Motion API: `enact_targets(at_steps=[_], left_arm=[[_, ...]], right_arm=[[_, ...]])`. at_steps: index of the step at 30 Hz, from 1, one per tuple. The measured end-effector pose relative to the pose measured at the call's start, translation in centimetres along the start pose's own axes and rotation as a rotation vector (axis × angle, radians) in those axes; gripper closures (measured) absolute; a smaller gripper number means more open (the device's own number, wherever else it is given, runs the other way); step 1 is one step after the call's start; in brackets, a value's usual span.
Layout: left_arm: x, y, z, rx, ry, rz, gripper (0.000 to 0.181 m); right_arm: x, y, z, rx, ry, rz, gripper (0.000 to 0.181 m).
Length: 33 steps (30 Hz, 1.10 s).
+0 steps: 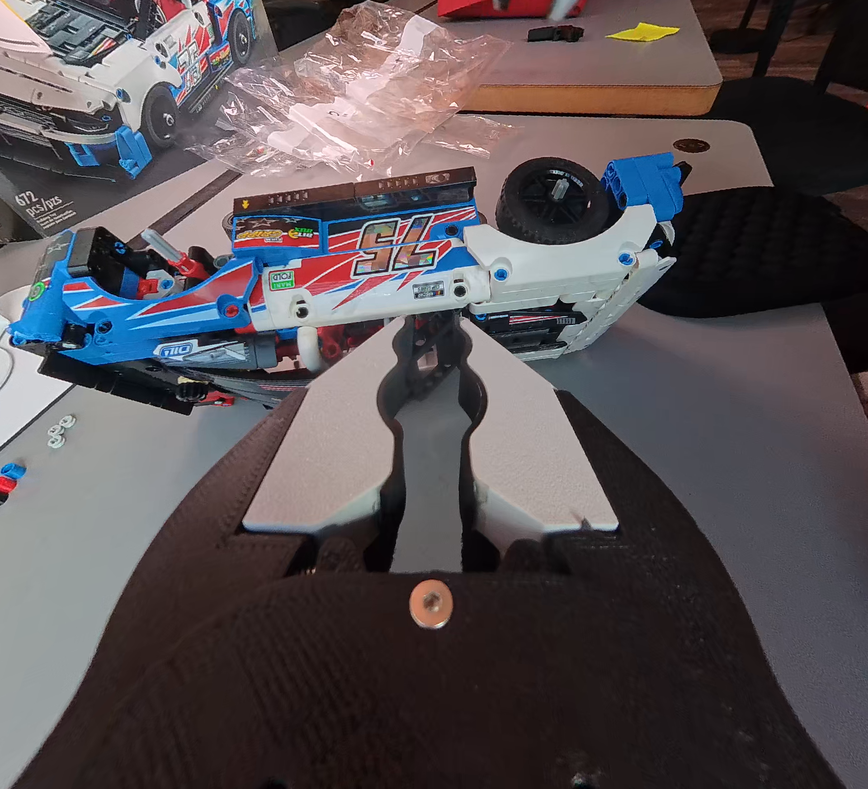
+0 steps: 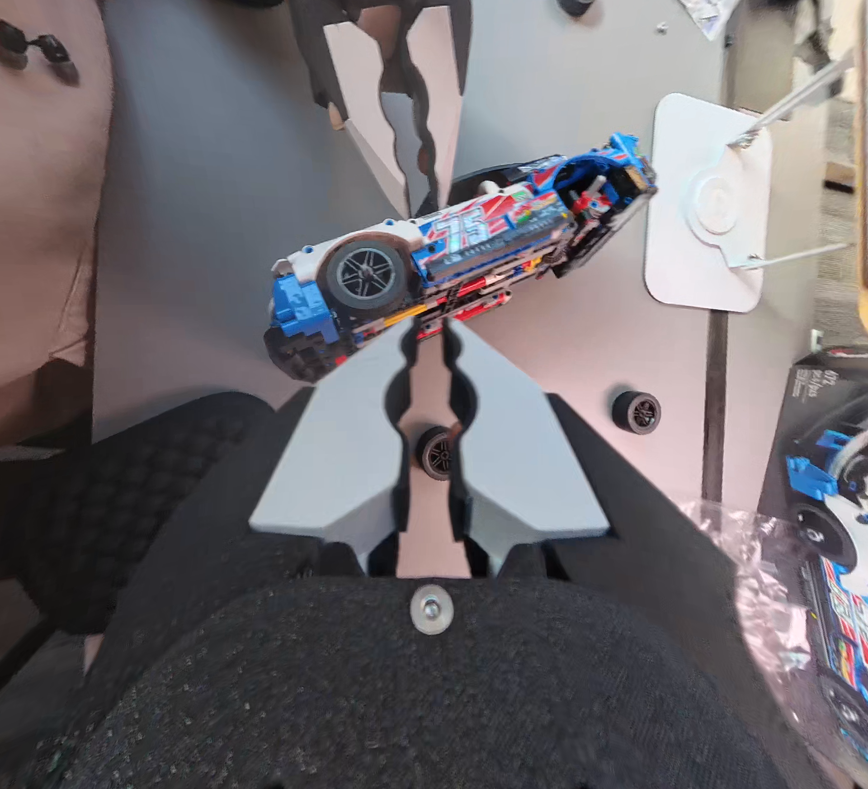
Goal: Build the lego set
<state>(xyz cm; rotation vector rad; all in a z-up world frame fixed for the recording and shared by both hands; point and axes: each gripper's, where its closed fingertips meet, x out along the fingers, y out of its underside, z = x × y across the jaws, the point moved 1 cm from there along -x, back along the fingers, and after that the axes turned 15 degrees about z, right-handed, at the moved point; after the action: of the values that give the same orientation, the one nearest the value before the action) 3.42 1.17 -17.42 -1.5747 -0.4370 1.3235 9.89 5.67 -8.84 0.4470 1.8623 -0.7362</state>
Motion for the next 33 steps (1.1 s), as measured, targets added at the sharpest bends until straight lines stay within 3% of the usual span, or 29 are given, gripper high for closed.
enact_targets(at_steps=[1, 8, 10, 11, 13, 14, 20, 24, 27, 33], left_arm=[[0.0, 0.0, 0.0, -0.001, 0.001, -0.001, 0.168], [0.1, -0.5, 0.2, 0.011, -0.010, -0.015, 0.167], [0.3, -0.7, 0.3, 0.020, -0.008, -0.011, 0.167], [0.4, -0.8, 0.4, 0.022, -0.007, -0.009, 0.167], [0.6, -0.9, 0.4, 0.018, -0.005, -0.014, 0.167], [0.7, -0.9, 0.3, 0.017, -0.003, -0.015, 0.168], [0.9, -0.8, 0.2, 0.015, 0.000, -0.021, 0.167], [0.8, -0.7, 0.2, 0.028, -0.008, -0.012, 0.167], [0.5, -0.5, 0.1, 0.045, -0.021, -0.010, 0.166], [-0.4, -0.7, 0.5, 0.053, -0.046, -0.023, 0.166]], right_arm=[[-0.2, 0.4, -0.4, 0.024, 0.034, -0.033, 0.181], [-1.5, 3.0, -2.4, 0.277, 0.205, -0.333, 0.181], [-0.1, 4.7, -1.6, 0.328, 0.161, -0.315, 0.177], [1.0, 5.5, -0.7, 0.346, 0.106, -0.284, 0.161], [2.7, 6.9, 0.5, 0.387, 0.046, -0.254, 0.175], [3.0, 7.1, 0.8, 0.382, 0.061, -0.281, 0.181], [4.5, 7.8, 1.6, 0.431, 0.084, -0.308, 0.181], [4.5, 8.1, 1.2, 0.487, 0.067, -0.346, 0.157], [4.1, 7.9, 1.3, 0.476, 0.069, -0.369, 0.156], [5.2, 10.6, 0.3, 0.485, 0.186, -0.211, 0.159]])
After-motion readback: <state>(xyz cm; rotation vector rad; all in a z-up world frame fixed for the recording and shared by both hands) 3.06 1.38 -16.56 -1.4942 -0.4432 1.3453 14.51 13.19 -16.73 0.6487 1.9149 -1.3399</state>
